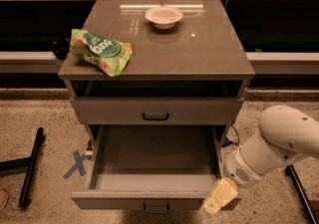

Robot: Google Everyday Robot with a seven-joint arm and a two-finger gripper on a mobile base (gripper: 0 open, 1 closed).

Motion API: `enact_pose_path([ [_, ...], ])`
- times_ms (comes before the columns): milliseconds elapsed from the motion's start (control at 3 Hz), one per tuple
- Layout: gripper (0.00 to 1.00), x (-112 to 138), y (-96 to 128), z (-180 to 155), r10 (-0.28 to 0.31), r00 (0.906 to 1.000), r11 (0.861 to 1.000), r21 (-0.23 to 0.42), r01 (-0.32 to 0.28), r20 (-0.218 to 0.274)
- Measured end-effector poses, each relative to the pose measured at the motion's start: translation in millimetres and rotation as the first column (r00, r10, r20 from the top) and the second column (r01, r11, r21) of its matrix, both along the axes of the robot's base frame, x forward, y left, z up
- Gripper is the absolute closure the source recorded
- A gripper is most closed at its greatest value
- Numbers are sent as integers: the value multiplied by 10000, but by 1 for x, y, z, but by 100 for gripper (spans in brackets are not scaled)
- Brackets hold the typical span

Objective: Close middle drawer

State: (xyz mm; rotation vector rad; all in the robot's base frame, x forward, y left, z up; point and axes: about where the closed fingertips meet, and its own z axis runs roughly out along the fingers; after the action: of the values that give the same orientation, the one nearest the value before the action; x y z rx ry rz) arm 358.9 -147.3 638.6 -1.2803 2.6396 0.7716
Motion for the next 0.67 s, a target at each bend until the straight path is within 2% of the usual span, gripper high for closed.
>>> enact_pose_path([
  [333, 0, -21, -13, -35, -560, 9957, 9984, -17, 561, -739],
  [667, 0, -21, -13, -35, -560, 9957, 9984, -17, 560, -739],
])
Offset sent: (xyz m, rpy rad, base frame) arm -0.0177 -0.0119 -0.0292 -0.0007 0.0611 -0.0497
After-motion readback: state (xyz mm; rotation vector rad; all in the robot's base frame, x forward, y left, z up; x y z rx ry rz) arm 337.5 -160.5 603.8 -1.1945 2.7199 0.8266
